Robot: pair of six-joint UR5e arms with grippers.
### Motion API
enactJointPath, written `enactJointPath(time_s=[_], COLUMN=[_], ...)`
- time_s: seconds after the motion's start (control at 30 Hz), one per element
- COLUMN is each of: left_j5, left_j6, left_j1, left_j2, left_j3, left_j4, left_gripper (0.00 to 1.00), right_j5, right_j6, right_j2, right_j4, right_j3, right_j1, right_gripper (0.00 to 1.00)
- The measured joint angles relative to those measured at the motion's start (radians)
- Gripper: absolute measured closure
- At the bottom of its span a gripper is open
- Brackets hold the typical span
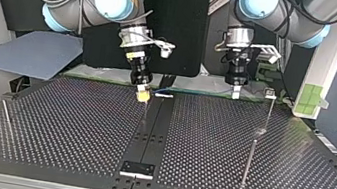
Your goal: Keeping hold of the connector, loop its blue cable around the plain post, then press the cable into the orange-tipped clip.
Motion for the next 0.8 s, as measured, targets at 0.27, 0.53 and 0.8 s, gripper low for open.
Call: enactJointPath(time_s=[0.27, 0.53, 0.8], left_j5=[-0.017, -0.019, -0.019], left_j6=[-0.006, -0.005, -0.003], left_j1=[0.011, 0.027, 0.047], left_j2=[0.085, 0.157, 0.234], left_j3=[0.046, 0.091, 0.136], left_j4=[-0.085, -0.157, -0.229], left_gripper=[1.0, 1.0, 1.0], right_j5=[-0.076, -0.102, -0.147], right_j6=[-0.003, -0.002, 0.003], right_j2=[-0.021, -0.003, 0.003], right_j4=[0.056, 0.064, 0.072], right_j3=[-0.073, -0.095, -0.144], right_j1=[-0.003, -0.001, 0.0], right_gripper=[1.0, 1.0, 1.0])
